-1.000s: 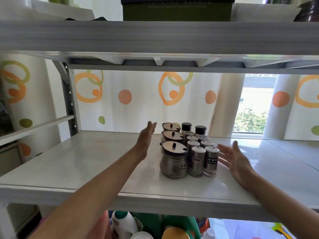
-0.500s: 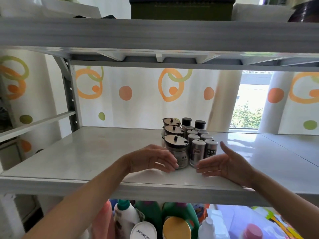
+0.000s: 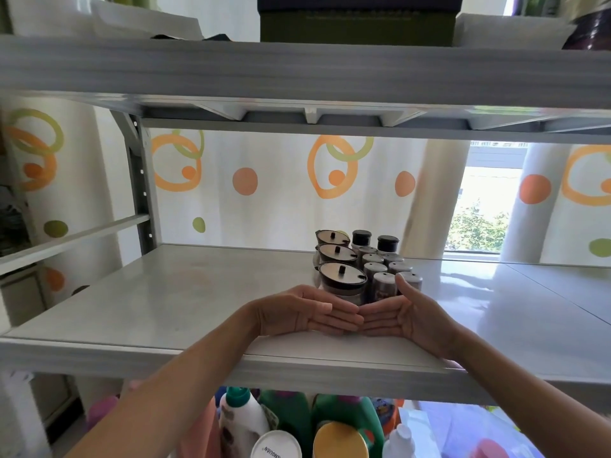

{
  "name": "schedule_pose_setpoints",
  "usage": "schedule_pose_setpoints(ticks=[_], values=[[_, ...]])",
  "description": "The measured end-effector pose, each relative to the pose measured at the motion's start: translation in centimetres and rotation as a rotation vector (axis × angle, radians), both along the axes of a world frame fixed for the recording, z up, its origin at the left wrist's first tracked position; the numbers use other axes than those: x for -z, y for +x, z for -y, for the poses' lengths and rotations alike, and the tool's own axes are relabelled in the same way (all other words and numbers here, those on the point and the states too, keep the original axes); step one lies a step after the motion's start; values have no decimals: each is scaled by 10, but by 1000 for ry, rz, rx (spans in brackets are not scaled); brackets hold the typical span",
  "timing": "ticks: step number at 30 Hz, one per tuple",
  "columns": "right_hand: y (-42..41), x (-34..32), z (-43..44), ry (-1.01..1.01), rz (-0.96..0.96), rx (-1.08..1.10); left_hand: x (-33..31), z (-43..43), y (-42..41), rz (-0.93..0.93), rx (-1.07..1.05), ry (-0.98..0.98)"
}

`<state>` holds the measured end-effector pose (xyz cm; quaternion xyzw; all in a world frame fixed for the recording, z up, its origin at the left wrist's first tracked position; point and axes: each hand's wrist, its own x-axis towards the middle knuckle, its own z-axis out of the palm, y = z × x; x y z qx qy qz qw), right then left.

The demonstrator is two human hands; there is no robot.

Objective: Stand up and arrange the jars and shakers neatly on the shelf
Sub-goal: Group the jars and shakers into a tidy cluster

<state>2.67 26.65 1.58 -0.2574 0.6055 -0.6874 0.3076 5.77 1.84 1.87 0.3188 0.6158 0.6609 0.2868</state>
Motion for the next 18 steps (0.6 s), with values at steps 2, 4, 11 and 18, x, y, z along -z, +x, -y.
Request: schedule_pose_setpoints(ticks=[2,4,11,18], values=[[-1,0,0,-1,-1,-1,0,0,0,-1,-7,2],[-2,0,0,0,-8,-4,0,0,1,6,-17,8],[-2,1,1,-10,-6,21,-1,-1,3,11,-55,11],[4,-1,1,37,-35,50,1,-1,12,-23,-138,25]])
